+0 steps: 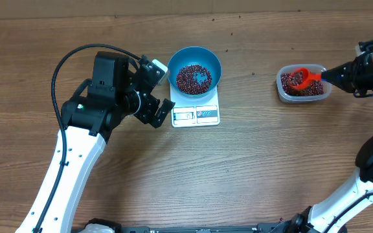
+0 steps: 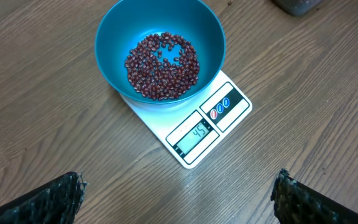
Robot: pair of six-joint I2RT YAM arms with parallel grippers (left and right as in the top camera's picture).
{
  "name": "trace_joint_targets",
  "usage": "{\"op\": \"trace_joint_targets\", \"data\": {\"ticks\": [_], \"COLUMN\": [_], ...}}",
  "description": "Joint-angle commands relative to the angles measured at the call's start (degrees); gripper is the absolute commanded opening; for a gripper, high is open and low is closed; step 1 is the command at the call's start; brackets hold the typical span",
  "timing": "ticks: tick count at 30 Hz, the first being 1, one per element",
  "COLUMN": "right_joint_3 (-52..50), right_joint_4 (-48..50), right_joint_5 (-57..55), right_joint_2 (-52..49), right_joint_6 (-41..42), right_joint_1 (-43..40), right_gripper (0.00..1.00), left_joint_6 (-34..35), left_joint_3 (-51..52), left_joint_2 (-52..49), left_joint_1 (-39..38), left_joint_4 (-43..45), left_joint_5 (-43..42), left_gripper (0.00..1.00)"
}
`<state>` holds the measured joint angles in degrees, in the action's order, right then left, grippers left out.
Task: Scoop item into bowl and weigh 150g on scale
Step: 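Carry the filled scoop with the right gripper over the teal bowl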
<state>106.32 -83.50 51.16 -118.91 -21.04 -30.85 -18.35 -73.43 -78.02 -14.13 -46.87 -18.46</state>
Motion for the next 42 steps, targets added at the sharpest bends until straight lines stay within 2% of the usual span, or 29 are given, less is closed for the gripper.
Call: {"op": "trace_joint_targets", "data": {"ticks": [1,12,19,25,32,42], "right_joint_3": [-0.11,0.52,5.66,7.78,7.82,8.2], "right_joint_4": [-1.2,-1.88,2.71,10.4,16.0,18.01], "right_joint_5": [9.07,11.96,10.73,-2.21,-21.14,-44.15], "right_joint_2": [-0.39,4.94,6.86,6.95,7.02,7.39], "right_joint_6": [-6.86,-7.26,1.92,13.75,22.64,23.23], "right_joint_1": [0.81,8.66,18.75,29.49,40.59,52.61], "right_gripper": [0.04,0.04,0.04,0.04,0.04,0.04], "left_joint_6": [0.37,0.35,0.35,0.37,0.35,0.37], "left_joint_3": [0.22,0.22,0.22,0.22,0.22,0.2], "left_joint_2": [-0.31,-0.31,-0.31,-0.31,-0.31,-0.31], "left_joint_1": [0.24,0.24,0.24,0.24,0.24,0.24], "left_joint_4": [0.17,0.17,0.17,0.17,0.17,0.17], "left_joint_5": [-0.46,-0.46,-0.46,-0.46,-0.46,-0.46], "left_gripper": [1.0,1.0,1.0,0.99,1.0,0.99]}}
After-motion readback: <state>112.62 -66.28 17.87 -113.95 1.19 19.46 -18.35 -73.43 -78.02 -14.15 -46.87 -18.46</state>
